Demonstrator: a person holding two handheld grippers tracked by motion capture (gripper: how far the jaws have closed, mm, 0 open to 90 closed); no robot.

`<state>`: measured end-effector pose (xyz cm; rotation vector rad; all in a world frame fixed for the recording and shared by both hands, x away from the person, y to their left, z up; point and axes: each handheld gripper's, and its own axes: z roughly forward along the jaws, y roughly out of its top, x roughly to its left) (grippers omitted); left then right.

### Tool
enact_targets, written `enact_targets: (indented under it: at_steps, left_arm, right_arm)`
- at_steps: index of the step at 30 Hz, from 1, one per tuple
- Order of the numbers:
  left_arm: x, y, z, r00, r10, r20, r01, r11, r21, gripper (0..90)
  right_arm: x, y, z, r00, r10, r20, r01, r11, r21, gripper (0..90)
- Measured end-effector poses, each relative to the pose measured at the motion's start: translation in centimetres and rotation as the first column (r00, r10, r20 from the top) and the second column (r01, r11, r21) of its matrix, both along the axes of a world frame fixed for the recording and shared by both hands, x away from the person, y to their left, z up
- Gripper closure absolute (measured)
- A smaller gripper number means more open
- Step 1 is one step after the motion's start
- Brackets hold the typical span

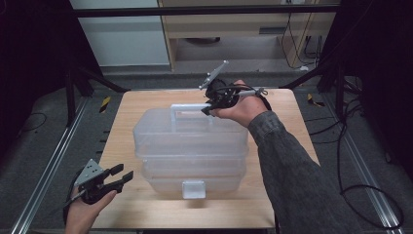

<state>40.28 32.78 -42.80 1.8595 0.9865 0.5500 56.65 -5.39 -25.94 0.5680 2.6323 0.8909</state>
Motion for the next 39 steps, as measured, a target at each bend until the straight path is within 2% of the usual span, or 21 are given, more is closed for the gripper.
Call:
enact_targets:
  at_steps: [9,13,17,21,28,32,35,39]
  left_arm:
    - [0.6,-0.8,0.9,0.9994,-0.025,-0.024,0.025,0.9993,0.026,54.5]
    - [1.4,-1.6,1.9,0.9977,-0.047,-0.049,0.051,0.9961,0.073,59.8]
    - [2.1,-1.6,3.3,0.9973,-0.052,-0.051,0.055,0.996,0.071,66.1]
    - [2.8,-1.9,4.0,0.9956,-0.061,-0.072,0.068,0.9933,0.094,70.7]
    - [3.6,-2.8,4.5,0.9958,-0.06,-0.07,0.066,0.9943,0.084,74.7]
    - [3.8,-3.0,4.7,0.9968,-0.047,-0.064,0.052,0.9954,0.081,70.8]
    - [4.0,-3.3,4.8,0.998,-0.038,-0.05,0.041,0.9975,0.057,66.5]
    - [4.1,-3.3,5.0,0.9981,-0.042,-0.045,0.044,0.998,0.046,66.5]
  right_arm:
    - [0.2,0.0,0.1,1.0,-0.002,-0.002,0.002,1.0,0.001,69.3]
    - [0.4,0.0,0.1,1.0,-0.004,-0.005,0.004,1.0,0.001,69.3]
    - [0.4,0.0,0.1,1.0,-0.006,-0.007,0.006,1.0,-0.001,69.3]
    - [0.6,0.0,0.2,0.9999,-0.006,-0.009,0.006,1.0,0.001,69.2]
    - [1.0,0.0,0.3,0.9997,-0.015,-0.019,0.015,0.9999,0.006,69.0]
    - [1.1,0.0,0.4,0.9996,-0.015,-0.022,0.015,0.9999,-0.003,69.0]
    - [1.2,0.1,0.4,0.9997,-0.014,-0.022,0.014,0.9999,-0.008,69.1]
    - [1.3,0.1,0.4,0.9996,-0.014,-0.024,0.014,0.9999,-0.005,69.0]
